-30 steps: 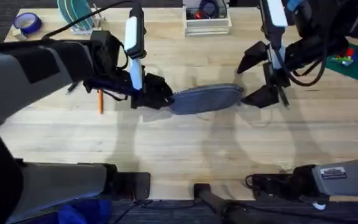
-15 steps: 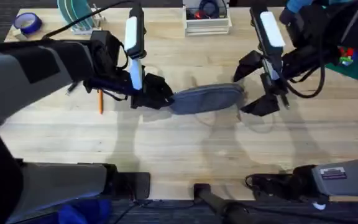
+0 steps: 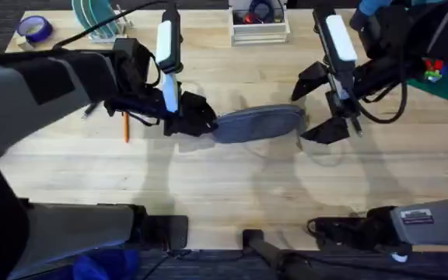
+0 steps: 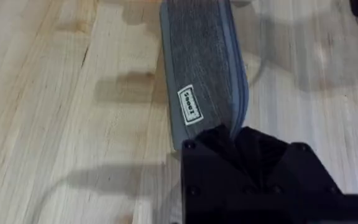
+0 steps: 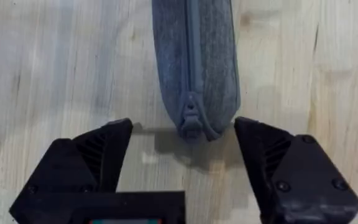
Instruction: Unzip the bag, pick up the pens from the table one at a time and place them inside, then zip the bag closed.
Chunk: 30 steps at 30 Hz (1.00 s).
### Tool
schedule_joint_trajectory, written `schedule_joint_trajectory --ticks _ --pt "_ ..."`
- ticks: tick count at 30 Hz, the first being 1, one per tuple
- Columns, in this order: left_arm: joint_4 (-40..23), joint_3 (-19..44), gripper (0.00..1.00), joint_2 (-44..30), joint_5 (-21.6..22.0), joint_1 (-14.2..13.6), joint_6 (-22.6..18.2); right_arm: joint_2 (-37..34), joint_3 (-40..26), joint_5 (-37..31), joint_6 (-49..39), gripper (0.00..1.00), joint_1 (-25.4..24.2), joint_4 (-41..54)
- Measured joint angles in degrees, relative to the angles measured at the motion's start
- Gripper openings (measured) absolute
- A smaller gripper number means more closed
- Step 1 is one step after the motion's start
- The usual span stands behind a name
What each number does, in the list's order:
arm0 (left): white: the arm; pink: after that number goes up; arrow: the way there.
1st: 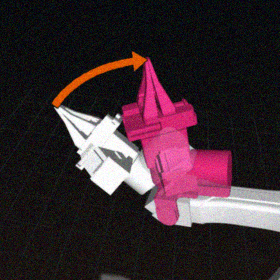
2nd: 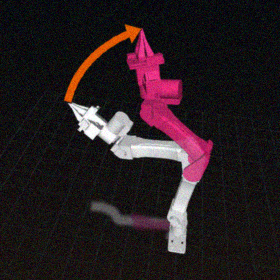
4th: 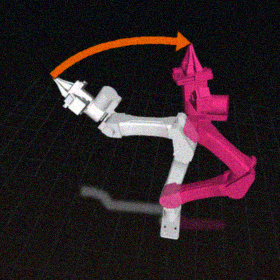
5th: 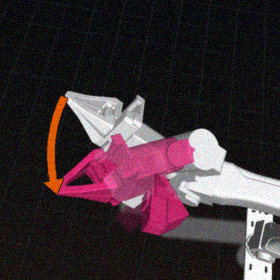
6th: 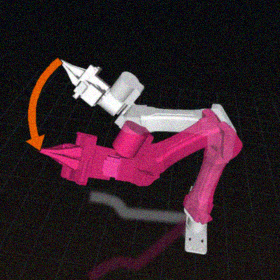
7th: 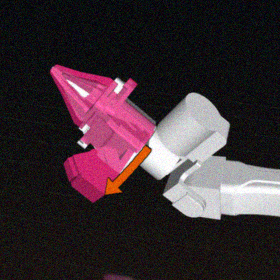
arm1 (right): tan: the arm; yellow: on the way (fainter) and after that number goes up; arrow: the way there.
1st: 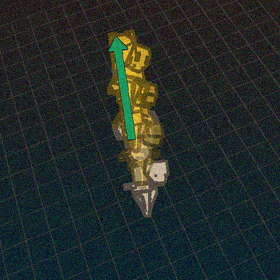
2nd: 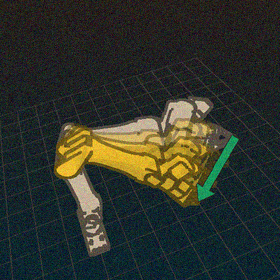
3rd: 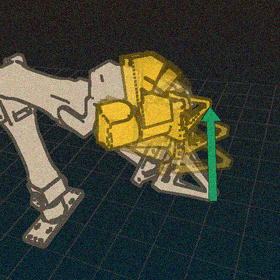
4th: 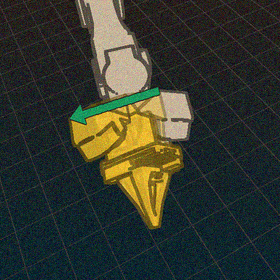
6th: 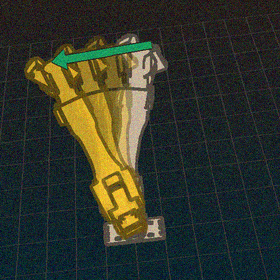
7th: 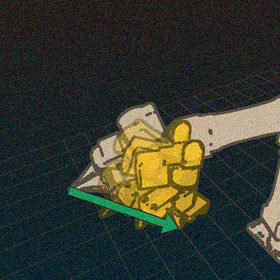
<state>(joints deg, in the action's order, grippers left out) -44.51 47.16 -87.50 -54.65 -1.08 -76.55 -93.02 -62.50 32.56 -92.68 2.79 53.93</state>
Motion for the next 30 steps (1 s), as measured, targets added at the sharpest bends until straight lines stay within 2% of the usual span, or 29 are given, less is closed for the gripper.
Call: schedule_joint_trajectory --ticks 7,8,12,14,17,30 --pt "0.0 0.0 0.042 0.0 0.0 0.0 0.0 0.0 0.0 0.0 -0.2 0.995 0.0 0.0" --pt "0.0 0.0 0.042 0.0 0.0 0.0 0.0 0.0 0.0 0.0 -0.4 0.894 0.0 -0.1" --pt "-0.2 0.0 0.042 0.0 0.0 0.0 0.0 0.0 0.0 -0.1 -0.4 0.317 0.0 -0.6" --pt "-0.3 0.0 0.042 0.0 0.0 0.0 0.0 0.0 0.0 -0.1 -0.4 0.076 0.0 -0.7" --pt "-0.3 0.0 0.042 0.0 0.0 0.0 0.0 0.0 0.0 -0.1 -0.4 0.037 0.0 -0.7" --pt "-0.3 0.0 0.042 0.0 0.0 0.0 0.0 0.0 0.0 0.0 -0.4 0.031 -0.3 0.0"
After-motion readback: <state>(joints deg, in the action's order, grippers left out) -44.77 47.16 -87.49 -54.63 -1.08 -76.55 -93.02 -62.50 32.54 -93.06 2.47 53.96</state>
